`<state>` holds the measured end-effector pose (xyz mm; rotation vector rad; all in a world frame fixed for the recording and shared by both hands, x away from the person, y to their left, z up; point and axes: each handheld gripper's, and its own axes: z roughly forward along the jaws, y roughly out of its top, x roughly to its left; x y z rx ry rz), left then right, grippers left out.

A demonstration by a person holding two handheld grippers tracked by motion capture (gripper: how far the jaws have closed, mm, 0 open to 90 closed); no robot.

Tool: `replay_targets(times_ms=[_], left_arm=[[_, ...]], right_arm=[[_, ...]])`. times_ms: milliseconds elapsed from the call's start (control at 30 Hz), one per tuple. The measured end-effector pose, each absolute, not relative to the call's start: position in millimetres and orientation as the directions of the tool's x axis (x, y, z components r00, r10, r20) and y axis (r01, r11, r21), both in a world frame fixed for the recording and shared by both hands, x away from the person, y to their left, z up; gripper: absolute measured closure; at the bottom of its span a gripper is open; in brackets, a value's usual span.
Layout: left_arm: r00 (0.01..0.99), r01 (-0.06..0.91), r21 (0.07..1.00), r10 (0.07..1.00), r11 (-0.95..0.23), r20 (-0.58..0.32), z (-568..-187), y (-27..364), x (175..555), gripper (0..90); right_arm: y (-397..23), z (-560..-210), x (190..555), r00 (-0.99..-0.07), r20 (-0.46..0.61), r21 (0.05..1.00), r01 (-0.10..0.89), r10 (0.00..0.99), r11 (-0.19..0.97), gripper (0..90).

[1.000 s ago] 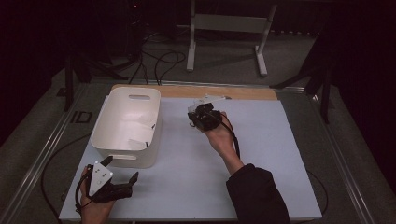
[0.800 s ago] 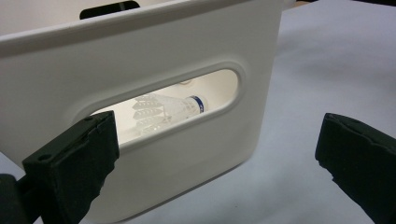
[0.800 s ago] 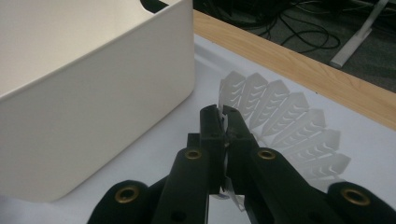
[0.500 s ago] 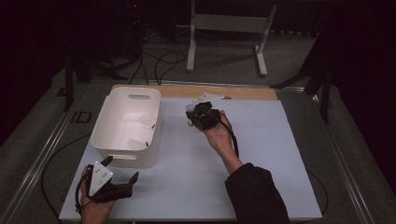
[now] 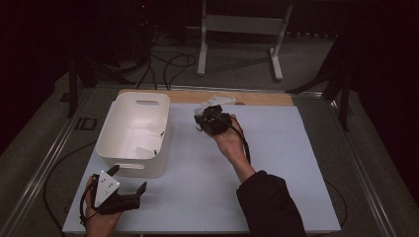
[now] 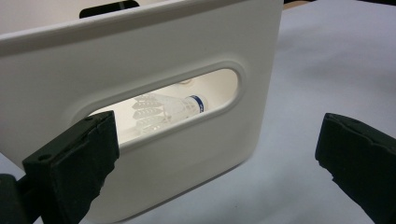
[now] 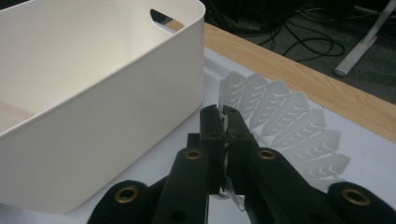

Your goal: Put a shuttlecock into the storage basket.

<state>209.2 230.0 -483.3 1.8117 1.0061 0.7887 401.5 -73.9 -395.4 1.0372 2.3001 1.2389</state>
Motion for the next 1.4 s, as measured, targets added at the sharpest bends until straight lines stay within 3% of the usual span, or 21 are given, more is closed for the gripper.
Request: replay_targets(times_ms=[1400], left_arm=[[0.467,0.314,0.909,0.878,-0.275,0.104,-483.5,230.1,209.5,0.1]], right_arm=[[-59.7,-382.5,401.8,-0.685,0.064,0.845,0.424,0.726,0.325,89.3]])
